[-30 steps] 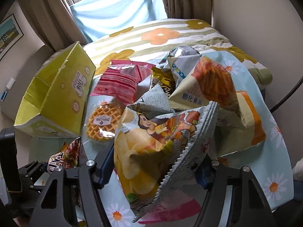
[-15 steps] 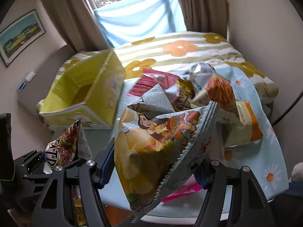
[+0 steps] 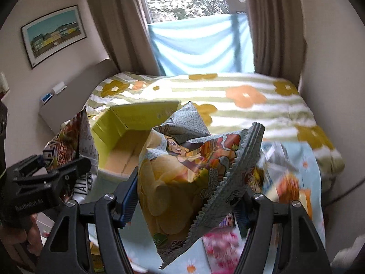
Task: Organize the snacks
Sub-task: 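Carry both bags over the box and open both tools to drop them, then withdraw both tools from the box back toward the snack pile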
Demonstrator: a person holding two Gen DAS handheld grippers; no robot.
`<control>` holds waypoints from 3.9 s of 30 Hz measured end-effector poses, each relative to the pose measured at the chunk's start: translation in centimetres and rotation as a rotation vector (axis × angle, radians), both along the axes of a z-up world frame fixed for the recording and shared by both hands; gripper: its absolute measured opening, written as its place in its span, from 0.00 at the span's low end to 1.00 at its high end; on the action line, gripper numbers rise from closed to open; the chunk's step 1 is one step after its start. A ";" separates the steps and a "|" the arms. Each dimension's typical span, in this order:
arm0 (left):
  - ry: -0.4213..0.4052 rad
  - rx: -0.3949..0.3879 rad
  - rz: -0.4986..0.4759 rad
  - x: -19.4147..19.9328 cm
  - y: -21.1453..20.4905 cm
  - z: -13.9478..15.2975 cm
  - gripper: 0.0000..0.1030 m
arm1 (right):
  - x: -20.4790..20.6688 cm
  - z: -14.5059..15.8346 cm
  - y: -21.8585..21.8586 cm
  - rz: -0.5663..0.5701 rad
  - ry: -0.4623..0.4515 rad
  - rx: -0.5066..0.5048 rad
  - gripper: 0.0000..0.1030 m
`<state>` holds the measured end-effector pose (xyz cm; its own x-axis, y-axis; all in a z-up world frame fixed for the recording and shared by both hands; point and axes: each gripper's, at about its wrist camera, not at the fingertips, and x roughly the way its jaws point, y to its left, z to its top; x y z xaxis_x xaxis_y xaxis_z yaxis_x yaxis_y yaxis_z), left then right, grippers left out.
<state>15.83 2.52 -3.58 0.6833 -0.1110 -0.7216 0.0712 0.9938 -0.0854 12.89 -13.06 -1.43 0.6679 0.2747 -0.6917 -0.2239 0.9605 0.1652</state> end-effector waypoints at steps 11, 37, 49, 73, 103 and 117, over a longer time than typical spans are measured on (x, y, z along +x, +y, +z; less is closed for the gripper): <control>0.044 0.021 0.043 12.1 10.0 0.4 0.73 | 11.2 0.1 9.7 0.070 0.008 -0.007 0.63; 0.319 0.038 0.006 26.8 15.5 -11.6 1.00 | 22.3 -7.9 15.0 0.064 0.241 -0.059 0.63; 0.301 0.011 0.065 24.6 16.6 -10.4 1.00 | 23.8 -9.0 15.4 0.117 0.277 -0.062 0.64; 0.272 -0.007 0.095 21.4 18.0 -8.9 1.00 | 22.2 -8.1 14.4 0.117 0.259 -0.031 1.00; 0.084 -0.051 -0.169 13.2 7.3 -0.8 1.00 | 9.4 0.2 4.2 -0.137 0.083 -0.073 1.00; 0.121 -0.057 -0.213 10.6 -9.4 -2.7 1.00 | 5.1 -2.0 -11.0 -0.236 0.164 -0.045 1.00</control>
<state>26.42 -6.91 -6.29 0.5488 -0.2863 -0.7854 0.2647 0.9507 -0.1616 17.97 -24.10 -3.46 0.5876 0.0919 -0.8039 0.0328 0.9900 0.1372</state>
